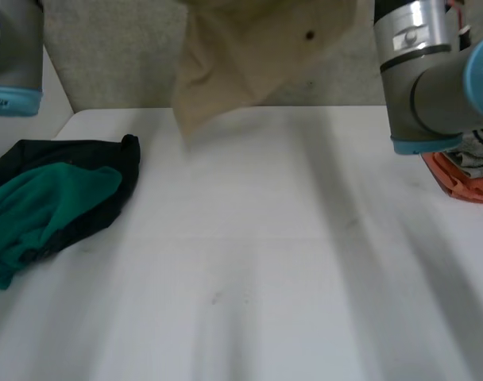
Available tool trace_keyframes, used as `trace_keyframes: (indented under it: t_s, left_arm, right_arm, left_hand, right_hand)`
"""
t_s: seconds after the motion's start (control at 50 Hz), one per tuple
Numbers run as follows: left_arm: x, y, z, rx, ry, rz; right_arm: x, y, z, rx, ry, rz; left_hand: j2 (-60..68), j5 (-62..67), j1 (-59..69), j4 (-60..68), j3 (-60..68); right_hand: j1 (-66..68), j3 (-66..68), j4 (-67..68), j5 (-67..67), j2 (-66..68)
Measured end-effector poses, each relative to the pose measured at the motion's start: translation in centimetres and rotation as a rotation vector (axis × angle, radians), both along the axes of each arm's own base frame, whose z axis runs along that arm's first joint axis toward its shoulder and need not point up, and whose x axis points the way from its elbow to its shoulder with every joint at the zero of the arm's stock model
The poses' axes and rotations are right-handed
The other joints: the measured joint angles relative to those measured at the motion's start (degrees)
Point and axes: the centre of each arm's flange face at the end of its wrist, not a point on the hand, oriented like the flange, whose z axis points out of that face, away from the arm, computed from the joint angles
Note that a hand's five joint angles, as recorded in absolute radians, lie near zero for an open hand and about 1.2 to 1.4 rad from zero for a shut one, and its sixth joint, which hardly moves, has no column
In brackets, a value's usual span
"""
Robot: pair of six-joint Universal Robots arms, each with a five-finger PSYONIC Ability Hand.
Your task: Fold the laundry.
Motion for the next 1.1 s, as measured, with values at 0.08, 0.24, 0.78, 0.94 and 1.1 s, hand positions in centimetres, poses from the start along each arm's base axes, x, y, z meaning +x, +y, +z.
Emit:
trace_keyframes:
  t_s: [0.08,0.24,0.78,0.94,1.1]
  left_arm:
    - [0.2,-0.7,-3.9,0.147,-0.040,0.017]
    - [-0.5,-0.4,-15.3,0.457,-0.167,0.028]
    - [4.3,19.3,-26.3,1.219,-0.922,-0.037]
    - [4.6,21.4,-25.0,1.272,-0.964,-0.036]
    - [3.1,18.2,-24.0,1.162,-0.849,0.000]
  right_arm:
    - [0.6,-0.9,-3.4,0.106,0.058,0.012]
    - [1.6,-1.7,-13.0,0.357,0.218,0.021]
    - [-7.2,17.7,-22.0,1.326,1.093,0.043]
    - [-7.9,18.6,-23.2,1.342,1.133,0.044]
    - [-7.7,16.4,-22.9,1.341,0.995,-0.014]
  left_hand:
    - [0.1,0.0,0.0,0.0,0.1]
    - [0.1,0.0,0.0,0.0,0.2]
    - [0.1,0.0,0.0,0.0,0.2]
    - [0.1,0.0,0.0,0.0,0.2]
    - [0.1,0.0,0.0,0.0,0.2]
  right_hand:
    - [0.0,0.0,0.0,0.0,0.0]
    - [0.0,0.2,0.0,0.0,0.0]
    - [0.0,0.2,0.0,0.0,0.0]
    - [0.0,0.2,0.0,0.0,0.0]
    - [0.0,0.2,0.0,0.0,0.0]
